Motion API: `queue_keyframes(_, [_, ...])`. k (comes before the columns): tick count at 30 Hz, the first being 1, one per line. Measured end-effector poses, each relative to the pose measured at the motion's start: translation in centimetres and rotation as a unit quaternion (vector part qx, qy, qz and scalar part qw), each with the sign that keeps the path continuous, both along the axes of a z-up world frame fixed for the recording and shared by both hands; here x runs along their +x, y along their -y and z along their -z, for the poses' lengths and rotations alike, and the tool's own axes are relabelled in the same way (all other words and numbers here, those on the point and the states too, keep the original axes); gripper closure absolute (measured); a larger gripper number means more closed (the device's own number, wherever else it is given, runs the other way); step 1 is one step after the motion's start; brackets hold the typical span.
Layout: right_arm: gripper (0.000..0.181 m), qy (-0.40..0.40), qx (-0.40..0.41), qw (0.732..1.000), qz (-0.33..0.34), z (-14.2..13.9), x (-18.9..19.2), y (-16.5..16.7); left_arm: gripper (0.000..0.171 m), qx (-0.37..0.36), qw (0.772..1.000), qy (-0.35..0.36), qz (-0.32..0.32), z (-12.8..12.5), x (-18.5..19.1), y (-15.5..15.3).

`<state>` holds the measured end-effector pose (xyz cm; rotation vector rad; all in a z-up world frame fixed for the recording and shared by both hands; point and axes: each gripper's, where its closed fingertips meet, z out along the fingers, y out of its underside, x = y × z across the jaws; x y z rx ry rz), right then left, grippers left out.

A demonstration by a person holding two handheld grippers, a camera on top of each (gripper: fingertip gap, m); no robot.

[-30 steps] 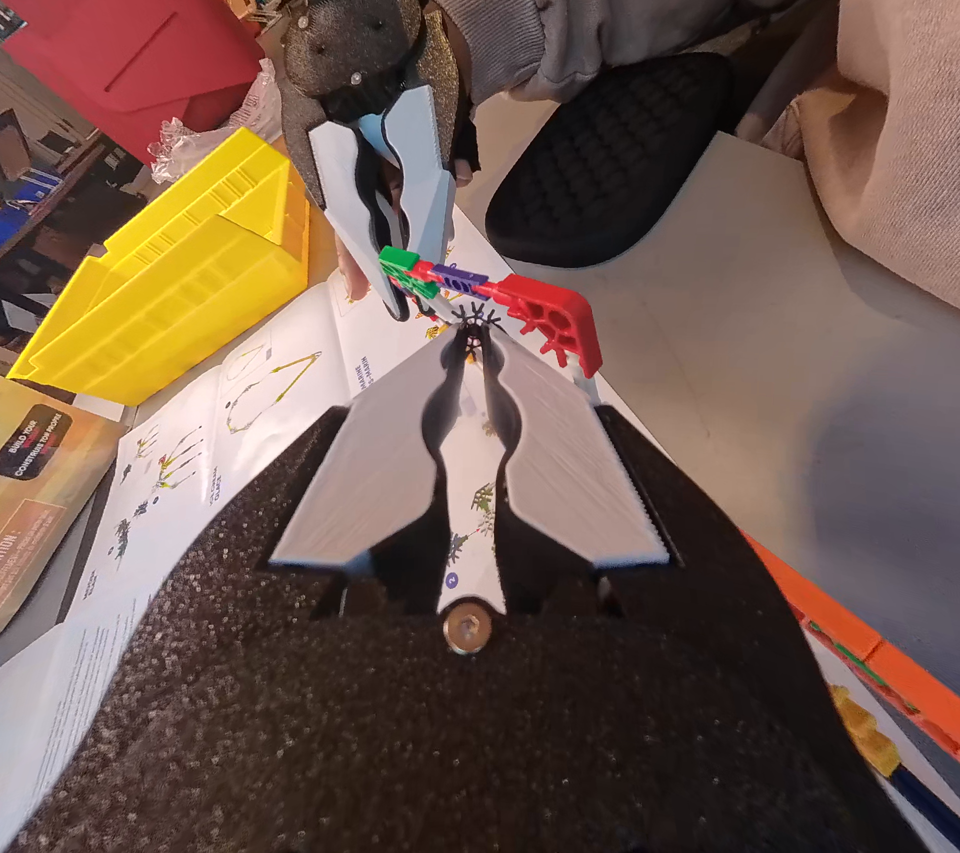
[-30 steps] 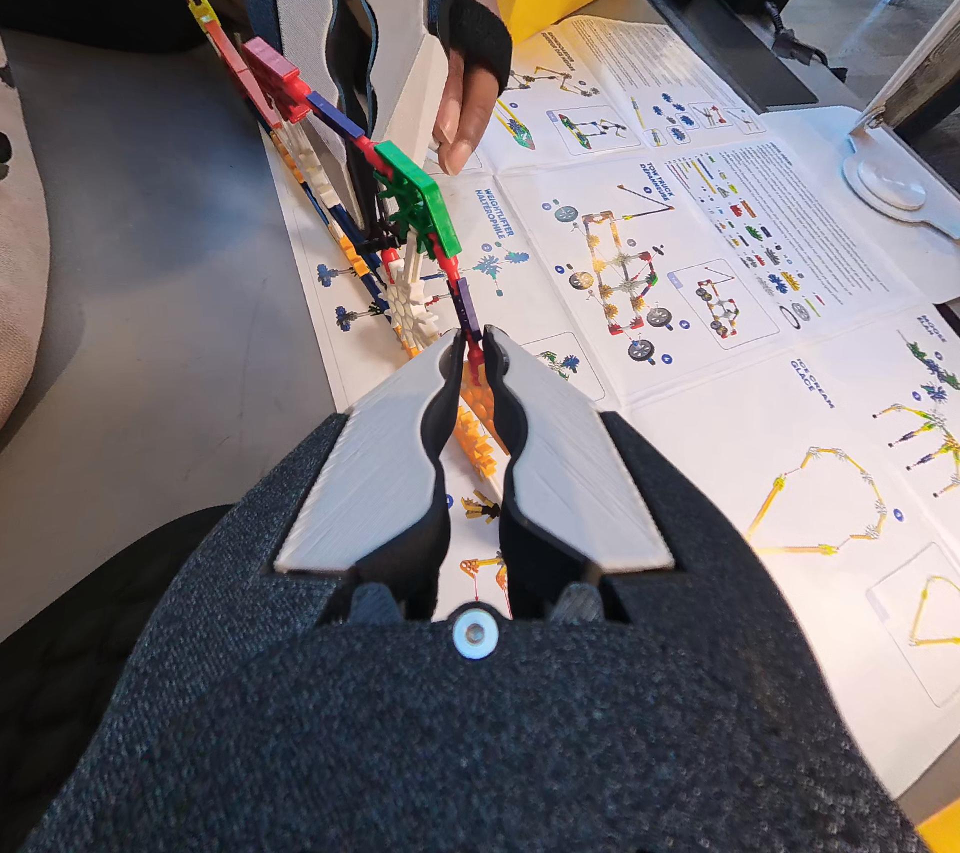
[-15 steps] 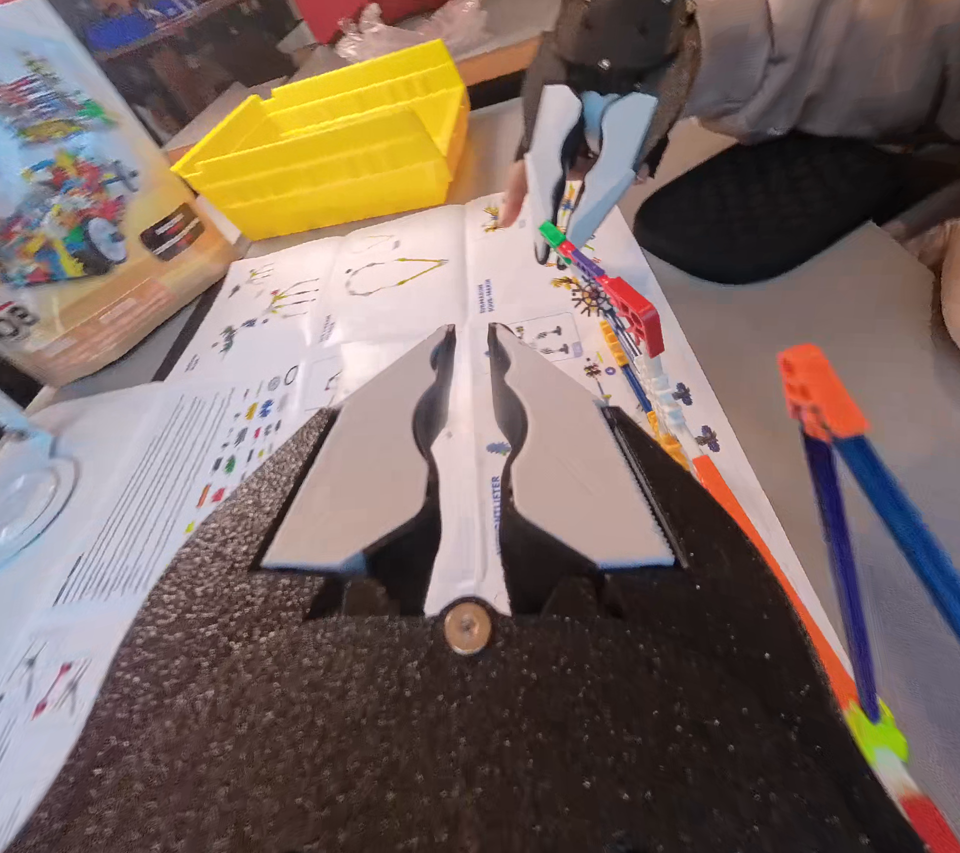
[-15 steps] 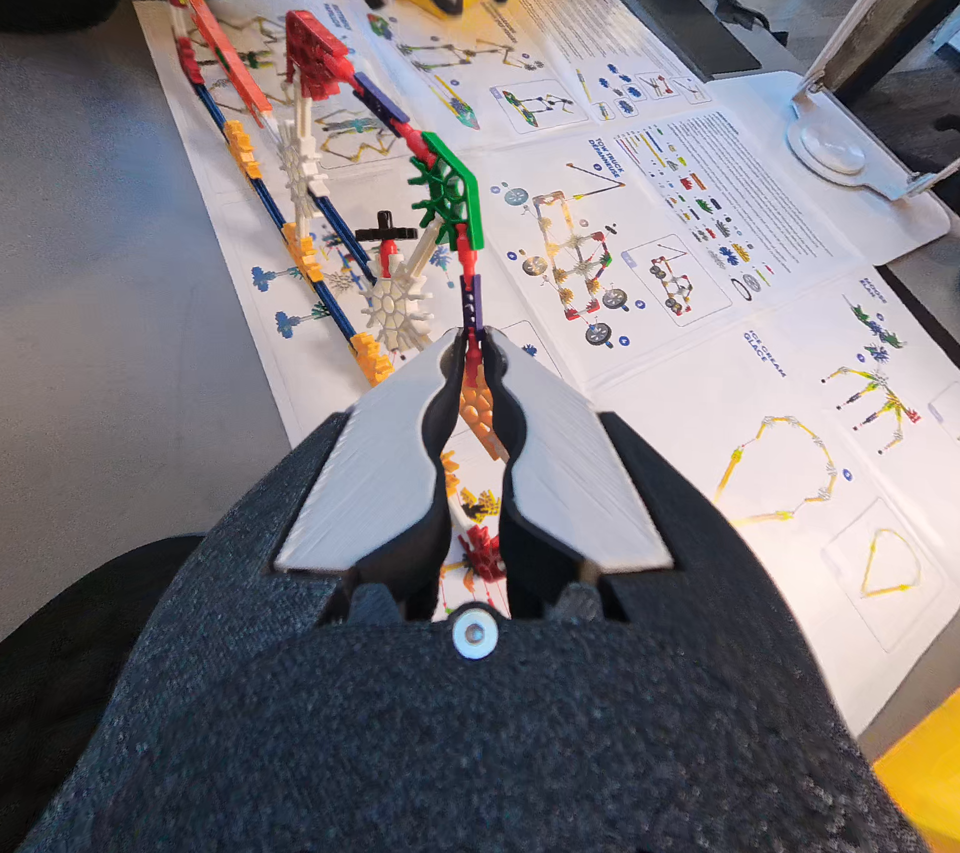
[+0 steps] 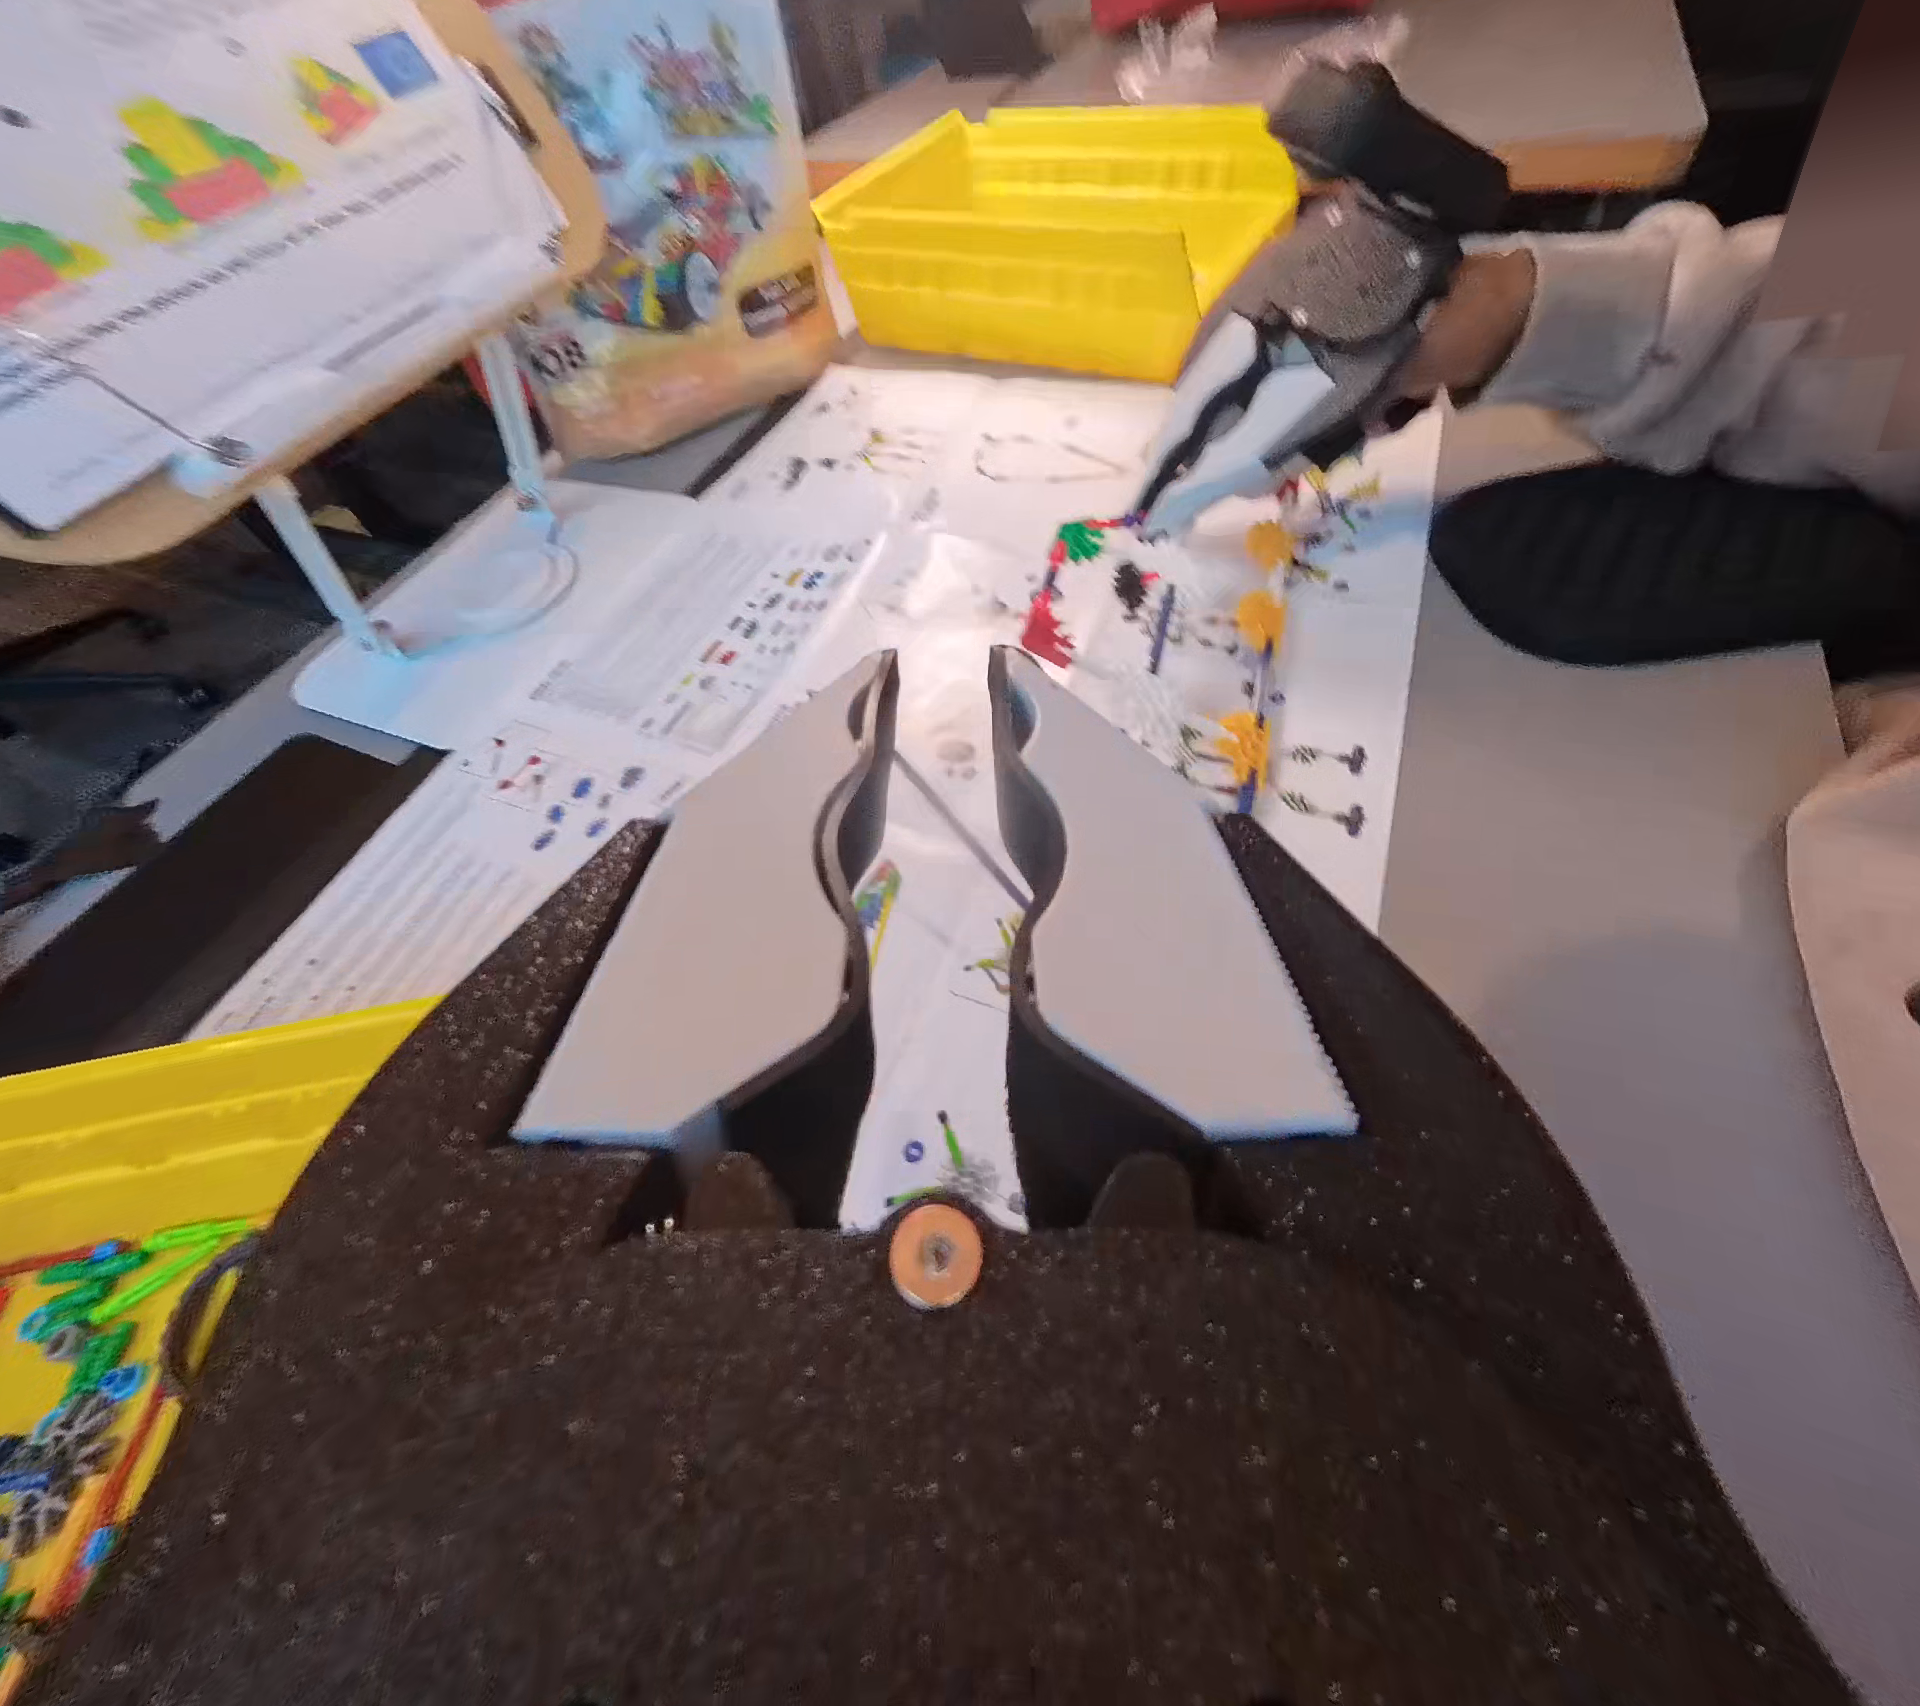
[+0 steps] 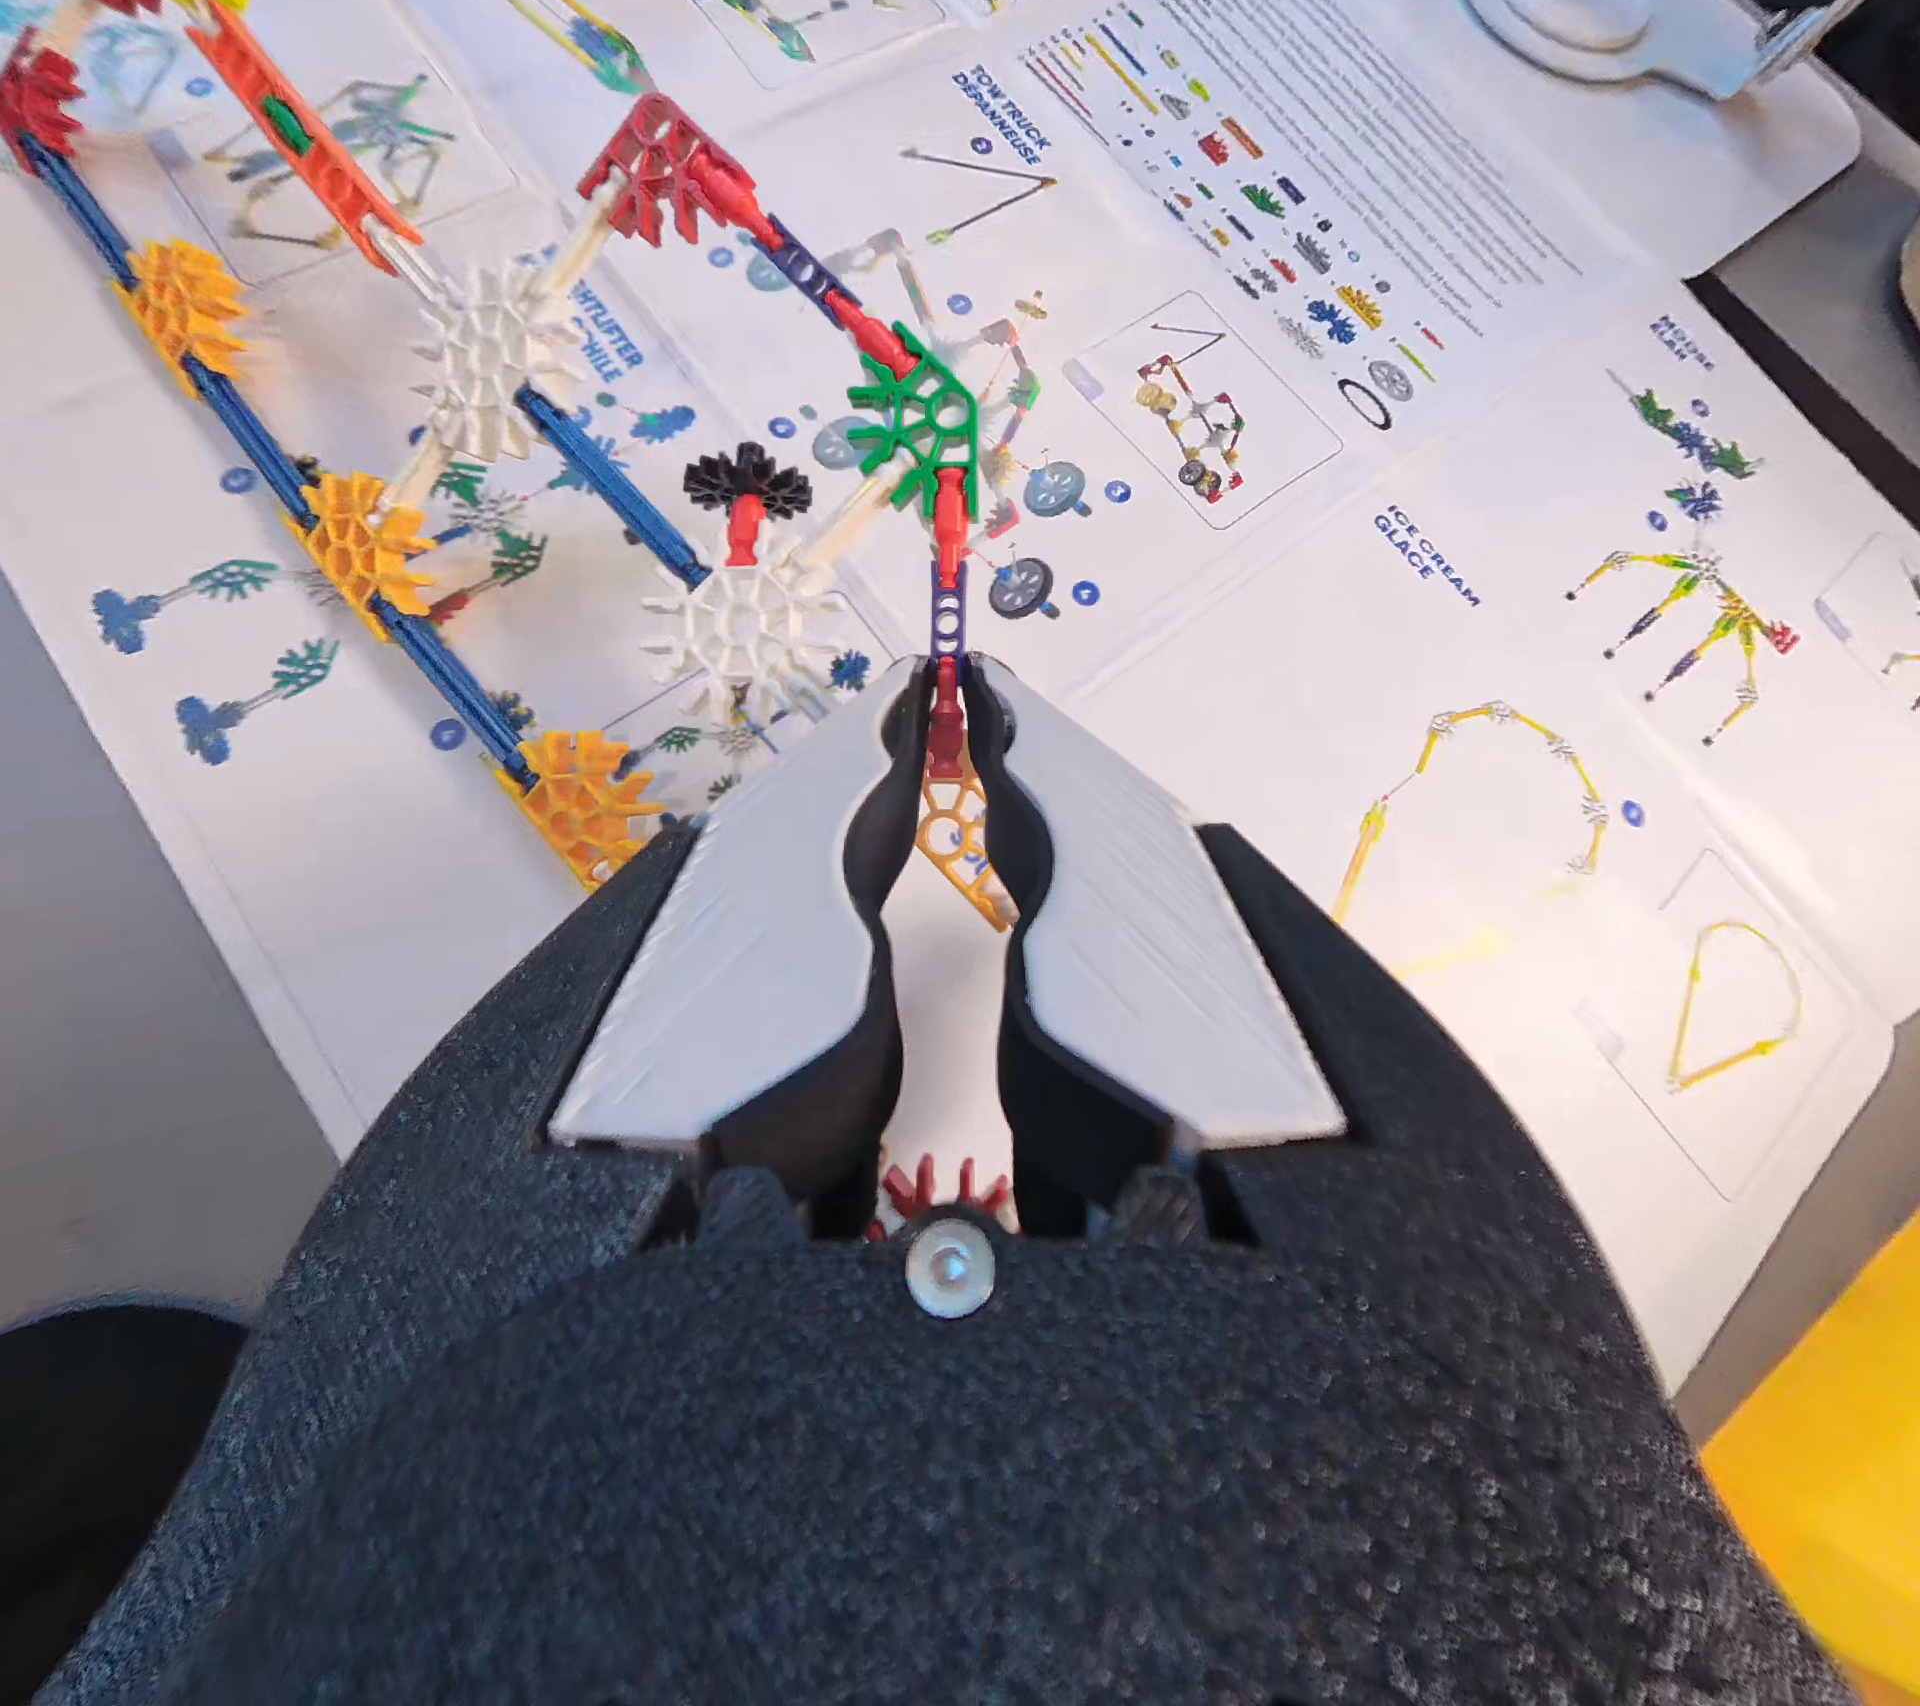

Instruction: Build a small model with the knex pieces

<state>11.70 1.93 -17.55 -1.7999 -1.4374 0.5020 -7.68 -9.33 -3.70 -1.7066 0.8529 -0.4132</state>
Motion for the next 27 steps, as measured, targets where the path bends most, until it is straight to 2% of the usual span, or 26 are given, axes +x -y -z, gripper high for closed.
queue_keyframes(3, [0.176, 0.031, -0.017, 0.999, 0.012, 1.2, -0.6, -1.0, 0.155, -0.041, 0.994, -0.099, 0.022, 5.7, 3.2, 0.3])
queue_keyframes(5, [0.171, 0.048, -0.015, 0.999, 0.018, 1.9, -0.7, -1.7, 0.154, -0.074, 0.986, -0.150, 0.025, 9.6, 4.1, -0.2])
queue_keyframes(8, [0.161, 0.041, -0.003, 0.999, 0.035, 1.9, -0.5, -2.3, 0.154, -0.126, 0.976, -0.178, 0.016, 14.1, 3.9, -1.2])
queue_keyframes(10, [0.159, 0.011, 0.002, 0.999, 0.036, 1.0, -0.5, -2.1, 0.150, -0.149, 0.970, -0.194, 0.010, 16.1, 3.4, -1.5])
queue_keyframes(13, [0.159, -0.039, 0.015, 0.999, 0.011, -0.8, -0.9, -1.1, 0.150, -0.147, 0.965, -0.218, 0.019, 17.2, 3.1, -1.4])
queue_keyframes(15, [0.159, -0.055, 0.019, 0.998, -0.006, -1.4, -1.6, -0.4, 0.158, -0.149, 0.965, -0.215, 0.024, 17.3, 3.0, -1.4])
queue_keyframes(21, [0.160, -0.038, 0.053, 0.997, -0.051, -0.7, -4.0, 1.5, 0.161, -0.136, 0.971, -0.196, 0.024, 17.1, 2.3, -1.8])
queue_keyframes(27, [0.160, -0.035, 0.085, 0.994, -0.051, 0.1, -4.0, 1.9, 0.154, -0.125, 0.976, -0.179, 0.016, 16.8, 1.2, -1.8])
